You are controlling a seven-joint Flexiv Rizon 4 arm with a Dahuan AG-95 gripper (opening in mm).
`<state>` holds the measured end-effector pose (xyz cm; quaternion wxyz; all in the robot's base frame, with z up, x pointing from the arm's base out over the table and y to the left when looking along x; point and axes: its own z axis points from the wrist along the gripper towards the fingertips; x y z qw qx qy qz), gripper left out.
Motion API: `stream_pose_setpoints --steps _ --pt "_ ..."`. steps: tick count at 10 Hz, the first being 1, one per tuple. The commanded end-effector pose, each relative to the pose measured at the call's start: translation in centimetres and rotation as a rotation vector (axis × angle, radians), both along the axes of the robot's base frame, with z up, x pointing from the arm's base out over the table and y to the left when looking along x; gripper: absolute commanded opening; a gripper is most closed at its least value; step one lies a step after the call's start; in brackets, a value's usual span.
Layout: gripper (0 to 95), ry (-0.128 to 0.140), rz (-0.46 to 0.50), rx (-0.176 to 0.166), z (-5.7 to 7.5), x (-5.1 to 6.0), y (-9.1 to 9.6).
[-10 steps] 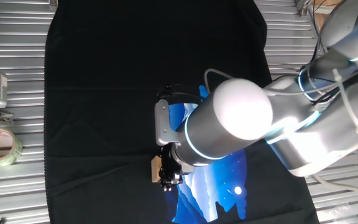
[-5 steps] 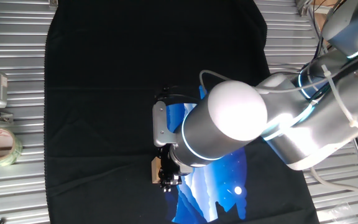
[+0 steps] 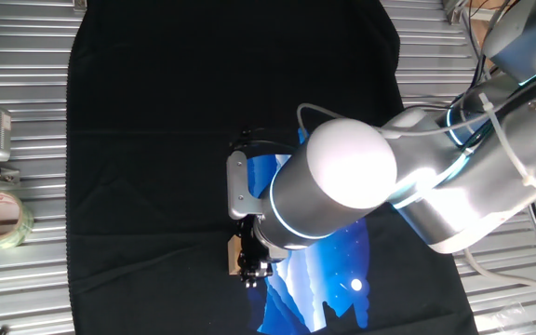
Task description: Pick up the small block on the left and move it to the right
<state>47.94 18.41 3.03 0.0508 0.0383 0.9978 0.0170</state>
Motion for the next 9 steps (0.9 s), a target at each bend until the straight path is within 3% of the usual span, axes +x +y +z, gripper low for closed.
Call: stream_pose_setpoints --steps 1,9 --pt "0.0 -0.003 -0.002 -0.001 -0.04 -0.03 0.03" --pt "0.0 -0.012 -0.001 -0.007 -0.43 -0.13 0.11"
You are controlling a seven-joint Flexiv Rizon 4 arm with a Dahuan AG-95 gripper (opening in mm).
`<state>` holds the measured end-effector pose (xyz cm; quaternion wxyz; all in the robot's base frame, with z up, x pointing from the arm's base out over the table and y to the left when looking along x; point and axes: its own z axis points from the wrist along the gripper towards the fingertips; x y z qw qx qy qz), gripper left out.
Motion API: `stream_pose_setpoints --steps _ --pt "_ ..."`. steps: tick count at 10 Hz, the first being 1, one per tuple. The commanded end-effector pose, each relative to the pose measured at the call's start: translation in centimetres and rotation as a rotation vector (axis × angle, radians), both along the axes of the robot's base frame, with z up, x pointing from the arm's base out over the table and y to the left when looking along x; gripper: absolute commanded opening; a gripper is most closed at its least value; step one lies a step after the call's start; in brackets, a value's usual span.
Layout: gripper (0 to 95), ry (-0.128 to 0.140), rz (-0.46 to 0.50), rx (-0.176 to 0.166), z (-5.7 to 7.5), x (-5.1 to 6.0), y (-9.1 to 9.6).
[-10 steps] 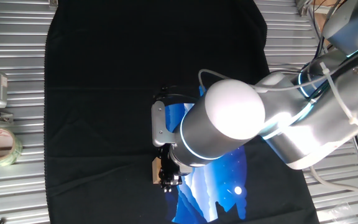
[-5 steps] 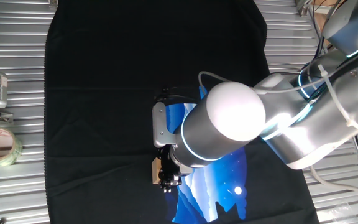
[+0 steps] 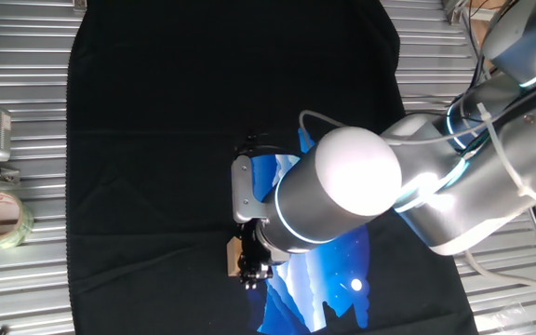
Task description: Pick up the small block on the left and move it to the right
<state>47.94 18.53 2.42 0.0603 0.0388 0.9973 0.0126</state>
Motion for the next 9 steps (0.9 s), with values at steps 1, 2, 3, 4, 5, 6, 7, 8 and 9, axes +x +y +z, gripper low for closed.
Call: stream_pose_setpoints --steps 1,2,3,4,5,6,7,8,9 --pt "0.0 0.004 0.007 -0.001 0.18 -0.13 -0.01" --pt "0.0 0.002 0.017 -0.011 0.18 -0.13 -0.01" --pt "19.0 0.001 0.022 -0.015 0.18 -0.13 -0.01" --pt "38.0 -0.002 0.025 -0.016 0.18 -0.13 -0.01" --pt "38.0 -0.004 0.027 -0.022 0.18 -0.13 -0.01" --pt "38.0 -0.005 0.029 -0.022 0.18 -0.13 -0.01" --pt "38.0 -0.006 0.03 -0.024 0.18 -0.13 -0.01" --pt "57.0 -0.009 0.035 -0.023 0.18 -0.13 -0.01" --pt "57.0 -0.01 0.037 -0.024 0.18 -0.13 -0.01"
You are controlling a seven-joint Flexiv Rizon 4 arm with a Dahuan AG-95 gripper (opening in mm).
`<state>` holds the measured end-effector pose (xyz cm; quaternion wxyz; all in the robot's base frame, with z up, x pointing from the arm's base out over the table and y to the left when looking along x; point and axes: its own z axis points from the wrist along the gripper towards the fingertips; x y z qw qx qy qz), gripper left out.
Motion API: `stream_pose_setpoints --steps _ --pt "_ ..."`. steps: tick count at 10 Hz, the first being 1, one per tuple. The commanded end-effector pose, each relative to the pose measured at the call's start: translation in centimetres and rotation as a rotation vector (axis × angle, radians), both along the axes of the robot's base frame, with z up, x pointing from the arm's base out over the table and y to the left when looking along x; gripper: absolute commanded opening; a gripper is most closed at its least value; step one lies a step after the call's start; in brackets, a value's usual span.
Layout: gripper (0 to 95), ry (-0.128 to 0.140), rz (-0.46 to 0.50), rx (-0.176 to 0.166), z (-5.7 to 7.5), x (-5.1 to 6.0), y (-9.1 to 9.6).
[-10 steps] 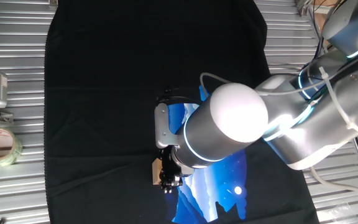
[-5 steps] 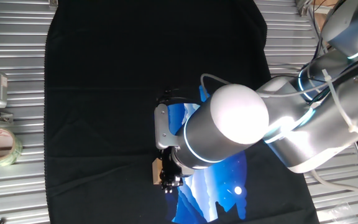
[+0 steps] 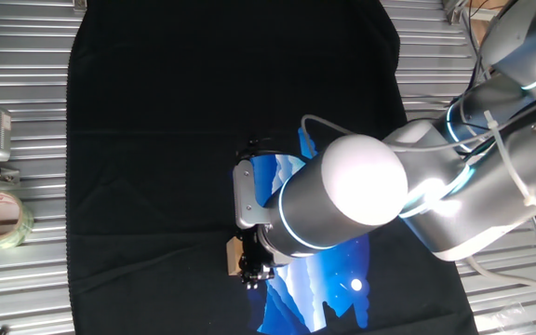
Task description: Pick up the small block on the left and move it to the right
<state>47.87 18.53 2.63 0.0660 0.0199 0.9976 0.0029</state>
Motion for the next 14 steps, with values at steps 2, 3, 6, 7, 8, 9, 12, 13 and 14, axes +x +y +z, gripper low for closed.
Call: stream_pose_setpoints --steps 2,3,6,7,8,9,12,13,14 --pt "76.0 -0.001 0.042 -0.003 0.0 -0.1 0.0" --pt "76.0 0.0 0.042 -0.004 0.0 -0.1 0.0" --pt "76.0 -0.001 0.036 -0.003 0.0 -0.1 0.0" --pt "76.0 -0.002 0.035 -0.002 0.0 -0.1 0.0" --pt "76.0 -0.002 0.035 -0.002 0.0 -0.1 0.0" --pt "76.0 -0.002 0.035 -0.001 0.0 -0.1 0.0" --pt "76.0 0.002 0.032 0.008 0.5 0.1 -0.1" --pt "76.0 0.007 0.032 0.012 0.9 0.2 -0.2" --pt "76.0 0.025 0.031 0.021 2.0 0.4 -0.4"
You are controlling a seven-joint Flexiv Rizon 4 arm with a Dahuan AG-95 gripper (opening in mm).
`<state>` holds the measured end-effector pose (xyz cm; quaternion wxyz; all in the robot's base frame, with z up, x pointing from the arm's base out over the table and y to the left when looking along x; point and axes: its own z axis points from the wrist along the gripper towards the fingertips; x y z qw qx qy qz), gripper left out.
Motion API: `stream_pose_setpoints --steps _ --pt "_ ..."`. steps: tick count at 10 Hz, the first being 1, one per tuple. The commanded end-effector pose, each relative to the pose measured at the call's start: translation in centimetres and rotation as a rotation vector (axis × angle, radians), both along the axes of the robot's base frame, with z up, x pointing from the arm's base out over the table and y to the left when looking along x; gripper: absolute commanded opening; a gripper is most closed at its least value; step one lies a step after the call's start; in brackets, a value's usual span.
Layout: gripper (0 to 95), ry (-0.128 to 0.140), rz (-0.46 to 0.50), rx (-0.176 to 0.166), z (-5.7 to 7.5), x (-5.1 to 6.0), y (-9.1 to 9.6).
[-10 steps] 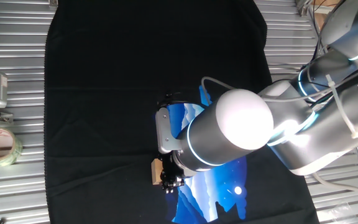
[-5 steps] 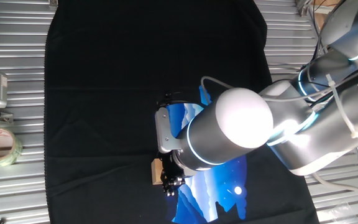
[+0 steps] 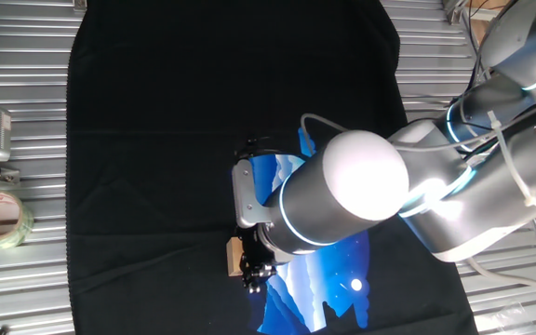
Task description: Pick up the small block on the left and move it to the right
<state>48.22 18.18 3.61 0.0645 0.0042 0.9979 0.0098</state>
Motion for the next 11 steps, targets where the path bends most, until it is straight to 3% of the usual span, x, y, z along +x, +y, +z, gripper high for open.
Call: stream_pose_setpoints --steps 1,6,8,11 --pt "76.0 0.028 0.0 0.008 1.7 0.1 -0.1" --pt "76.0 0.06 -0.013 0.016 5.5 0.0 -0.2" --pt "76.0 0.061 -0.011 0.018 6.3 -0.1 -0.4" --pt "76.0 0.058 -0.016 0.022 6.5 -0.1 -0.4"
